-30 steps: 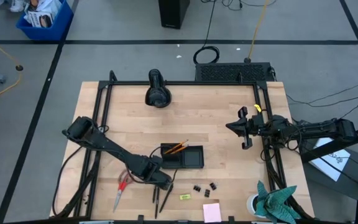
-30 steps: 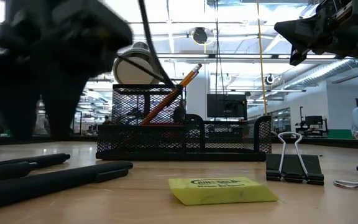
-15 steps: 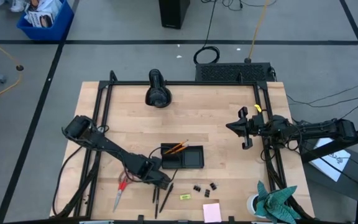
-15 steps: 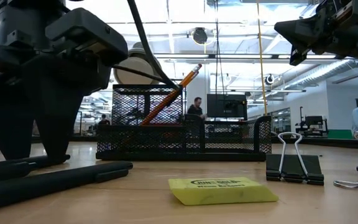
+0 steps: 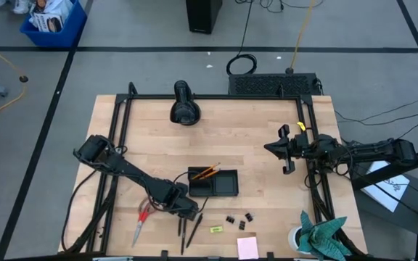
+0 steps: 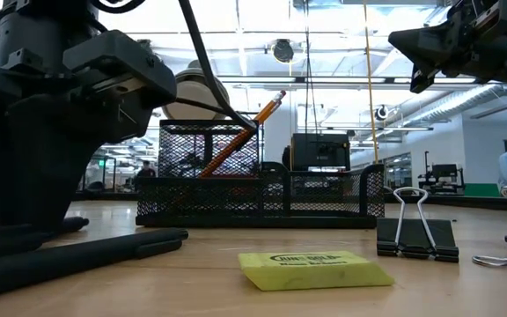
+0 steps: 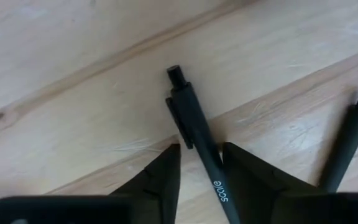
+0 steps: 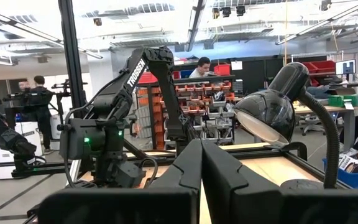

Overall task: Pick and place office supplies into organizer
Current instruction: Put the black pen into the desk organizer

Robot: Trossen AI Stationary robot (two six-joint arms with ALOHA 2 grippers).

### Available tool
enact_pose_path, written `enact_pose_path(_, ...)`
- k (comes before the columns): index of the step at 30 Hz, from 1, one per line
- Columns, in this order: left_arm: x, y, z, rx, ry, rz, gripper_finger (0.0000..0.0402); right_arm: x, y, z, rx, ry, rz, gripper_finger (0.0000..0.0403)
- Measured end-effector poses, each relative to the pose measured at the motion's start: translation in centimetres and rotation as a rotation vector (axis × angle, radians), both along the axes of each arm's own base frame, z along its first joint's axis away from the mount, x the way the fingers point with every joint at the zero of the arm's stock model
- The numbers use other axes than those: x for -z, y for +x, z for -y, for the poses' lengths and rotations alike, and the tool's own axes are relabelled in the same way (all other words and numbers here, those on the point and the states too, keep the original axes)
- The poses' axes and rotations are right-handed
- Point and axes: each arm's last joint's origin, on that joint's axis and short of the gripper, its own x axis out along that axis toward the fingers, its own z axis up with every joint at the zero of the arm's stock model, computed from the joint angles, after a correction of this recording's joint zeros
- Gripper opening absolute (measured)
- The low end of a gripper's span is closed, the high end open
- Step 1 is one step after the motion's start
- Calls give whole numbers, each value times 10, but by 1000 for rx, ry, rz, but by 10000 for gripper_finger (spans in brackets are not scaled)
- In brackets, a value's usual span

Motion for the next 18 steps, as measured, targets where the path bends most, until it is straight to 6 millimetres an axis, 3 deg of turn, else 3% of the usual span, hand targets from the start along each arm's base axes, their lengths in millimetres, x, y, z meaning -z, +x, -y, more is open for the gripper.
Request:
enact_pose_path(9,0,-5,-1,28,39,-41,88,0,0,0,-2,9,0,4)
enact_pose_path(18,0,-4,2,103,94,24,42,0,0,0,-5,16,0,4)
